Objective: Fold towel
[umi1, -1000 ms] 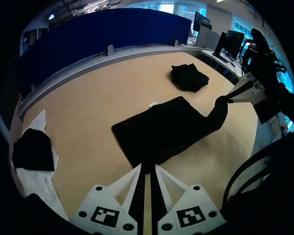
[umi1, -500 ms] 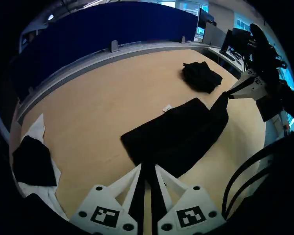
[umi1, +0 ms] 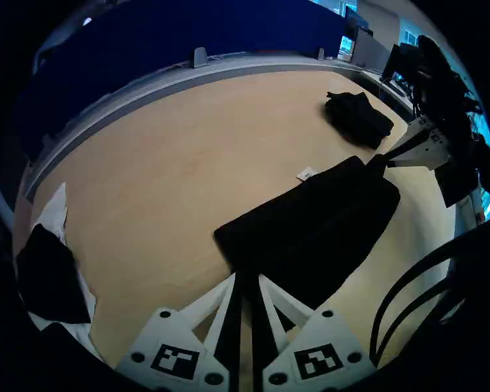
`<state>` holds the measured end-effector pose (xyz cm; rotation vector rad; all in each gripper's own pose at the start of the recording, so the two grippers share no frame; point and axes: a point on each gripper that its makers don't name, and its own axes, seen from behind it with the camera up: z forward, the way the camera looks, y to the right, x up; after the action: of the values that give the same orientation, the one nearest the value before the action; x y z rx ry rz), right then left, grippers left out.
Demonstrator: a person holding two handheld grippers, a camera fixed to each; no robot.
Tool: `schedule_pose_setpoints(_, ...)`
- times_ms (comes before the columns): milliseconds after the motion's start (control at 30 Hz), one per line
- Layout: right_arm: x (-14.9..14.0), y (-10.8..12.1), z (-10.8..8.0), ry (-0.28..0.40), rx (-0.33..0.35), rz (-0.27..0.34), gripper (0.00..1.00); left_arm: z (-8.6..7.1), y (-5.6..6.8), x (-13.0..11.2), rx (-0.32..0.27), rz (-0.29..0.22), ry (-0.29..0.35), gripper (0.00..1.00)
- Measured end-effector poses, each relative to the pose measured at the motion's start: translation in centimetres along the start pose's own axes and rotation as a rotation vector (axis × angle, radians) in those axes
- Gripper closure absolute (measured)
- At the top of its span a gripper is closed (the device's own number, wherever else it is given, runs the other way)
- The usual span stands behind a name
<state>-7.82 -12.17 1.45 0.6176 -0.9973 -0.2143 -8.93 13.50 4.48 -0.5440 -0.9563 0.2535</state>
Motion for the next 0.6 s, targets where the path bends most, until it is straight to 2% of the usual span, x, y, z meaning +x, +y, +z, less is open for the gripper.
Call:
schedule_pose_setpoints(167, -0.3, 0.1, 0.5, -0.001, -0.008, 0.024, 0.87, 0.7, -0.1, -0.5, 0.008, 0.002, -0.012, 0.92)
schedule_pose_setpoints(233, -0.4, 0.2, 0.6, 0.0, -0.013, 0.032, 0.83, 0.9, -0.3, -0.5, 0.016, 0.002, -0.015, 0.91)
schedule_pose_setpoints(300, -0.5, 0.4, 0.7, 0.001, -0.018, 0.036, 0.75, 1.0, -0.5, -0.5, 0.024, 0.001, -0.017, 0.85)
schedule_pose_setpoints(367, -0.6, 0.5, 0.8, 0.002, -0.027, 0.037, 0.6, 1.2, -0.7, -0.3, 0.033, -0.003, -0.017, 0.8)
schedule_pose_setpoints(433, -0.6, 0.6, 0.9, 0.003, -0.034, 0.035, 0.56, 1.3, -1.1, -0.2, 0.043, -0.008, -0.016, 0.74)
schedule_pose_setpoints(600, -0.3, 0.9, 0.9, 0.016, -0.052, 0.031, 0.41, 1.1, -1.5, 0.2, 0.06, -0.019, -0.006, 0.45)
